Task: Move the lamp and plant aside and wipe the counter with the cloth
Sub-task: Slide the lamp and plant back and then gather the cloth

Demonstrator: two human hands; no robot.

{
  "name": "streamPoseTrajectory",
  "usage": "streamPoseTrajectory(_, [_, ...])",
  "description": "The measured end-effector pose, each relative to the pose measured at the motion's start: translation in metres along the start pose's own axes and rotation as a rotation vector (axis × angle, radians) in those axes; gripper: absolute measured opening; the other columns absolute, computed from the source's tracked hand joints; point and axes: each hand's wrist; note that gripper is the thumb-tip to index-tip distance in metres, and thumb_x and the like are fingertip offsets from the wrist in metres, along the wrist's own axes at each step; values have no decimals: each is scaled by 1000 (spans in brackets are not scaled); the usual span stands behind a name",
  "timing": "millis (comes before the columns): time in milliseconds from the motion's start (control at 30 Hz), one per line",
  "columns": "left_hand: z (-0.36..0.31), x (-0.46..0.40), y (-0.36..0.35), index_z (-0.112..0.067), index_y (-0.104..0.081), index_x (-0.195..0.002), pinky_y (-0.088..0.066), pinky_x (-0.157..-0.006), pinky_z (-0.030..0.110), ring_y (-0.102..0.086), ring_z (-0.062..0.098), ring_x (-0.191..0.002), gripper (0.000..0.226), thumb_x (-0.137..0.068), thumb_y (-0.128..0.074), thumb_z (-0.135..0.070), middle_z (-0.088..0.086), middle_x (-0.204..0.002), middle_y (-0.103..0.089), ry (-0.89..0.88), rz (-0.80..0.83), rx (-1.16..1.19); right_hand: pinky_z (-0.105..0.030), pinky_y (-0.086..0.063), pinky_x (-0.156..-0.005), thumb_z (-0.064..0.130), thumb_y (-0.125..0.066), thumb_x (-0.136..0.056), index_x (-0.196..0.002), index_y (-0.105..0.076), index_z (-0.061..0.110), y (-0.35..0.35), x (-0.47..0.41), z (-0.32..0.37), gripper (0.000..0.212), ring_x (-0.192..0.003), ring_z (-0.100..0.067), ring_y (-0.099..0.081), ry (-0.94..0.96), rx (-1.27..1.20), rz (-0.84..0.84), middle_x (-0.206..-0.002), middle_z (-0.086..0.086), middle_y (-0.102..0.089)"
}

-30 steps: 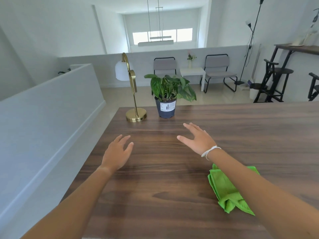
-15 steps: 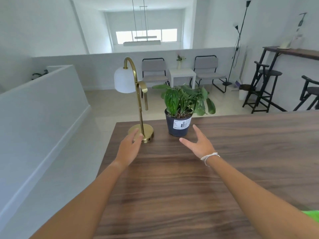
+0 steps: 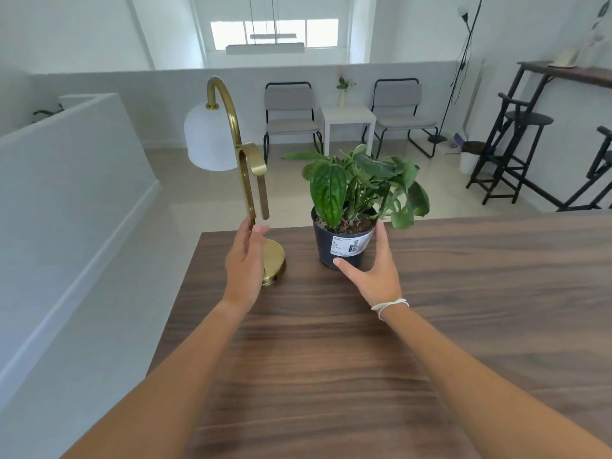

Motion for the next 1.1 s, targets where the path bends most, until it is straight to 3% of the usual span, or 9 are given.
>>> streamPoseTrajectory(33, [1, -2, -3, -24, -54, -123, -39, -87, 14, -57, -10, -91, 41, -94, -34, -45, -10, -106, -66, -18, -19, 14, -12, -20, -105, 40, -78, -66, -146, -9, 34, -2, -1, -2, 106, -136, 8, -18, 6, -7, -16, -155, 16, -18])
streamPoseTrajectory(133, [3, -7, -8, -38, -53, -118, -45, -85, 22, -62, 8, -91, 31, -95, -32, -44, -6, -99, -68, -26, -48, 85, -12, -19, -107, 38, -79, -67, -145, -12, 34, -7, -4, -5, 103, -138, 5, -18, 44, -27, -69, -150, 17, -21])
streamPoseTrajectory(267, [5, -9, -9, -45, -56, -105, -47, -85, 26, -58, 9, -84, 23, -96, -36, -40, -9, -82, -65, -25, -70, 162, -24, -23, -112, 35, -80, -66, -140, -15, 42, -19, -7, -3, 98, -141, -7, -22, 64, -69, -114, -150, 11, -27])
streamPoseTrajectory(533, [3, -12, -10, -34, -62, -99, -38, -71, 23, -42, 6, -68, 23, -95, -40, -34, -5, -71, -44, 5, -36, 324, -12, -23, -104, 33, -81, -65, -140, -24, 30, -33, -14, -5, 94, -137, -10, -29, 47, -90, -214, -149, 3, -31])
streamPoseTrajectory(733, [0, -16, -9, -28, -63, -96, -35, -61, 19, -36, 6, -62, 27, -87, -46, -46, -6, -68, -39, 29, -35, 393, -37, -33, -111, 29, -82, -65, -138, -28, 24, -38, -18, -4, 90, -134, -16, -34, 45, -82, -259, -145, -3, -36])
streamPoseTrajectory(800, [-1, -17, -9, -31, -64, -89, -33, -62, 21, -35, 6, -61, 26, -82, -48, -50, -7, -66, -39, 33, -25, 404, -39, -34, -111, 28, -82, -66, -138, -28, 24, -39, -19, -4, 90, -134, -16, -35, 45, -80, -262, -145, -3, -36])
streamPoseTrajectory(900, [0, -20, -8, -36, -61, -71, -28, -63, 24, -31, 7, -59, 29, -92, -41, -42, -10, -61, -38, 55, 15, 438, -41, -36, -110, 29, -82, -66, -138, -28, 25, -39, -20, -5, 90, -133, -17, -37, 37, -79, -264, -144, -2, -38])
streamPoseTrajectory(1100, [1, -26, -1, -19, -50, -82, -25, -62, 26, -26, 9, -58, 32, -95, -32, -42, -6, -63, -30, 90, 124, 468, -43, -37, -109, 27, -83, -64, -137, -29, 25, -40, -22, -6, 90, -132, -18, -40, 24, -89, -276, -143, -2, -40])
Point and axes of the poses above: each hand's wrist, its own x-axis away from the middle knuckle, its own y-axis out of the back of the hand, z = x × y
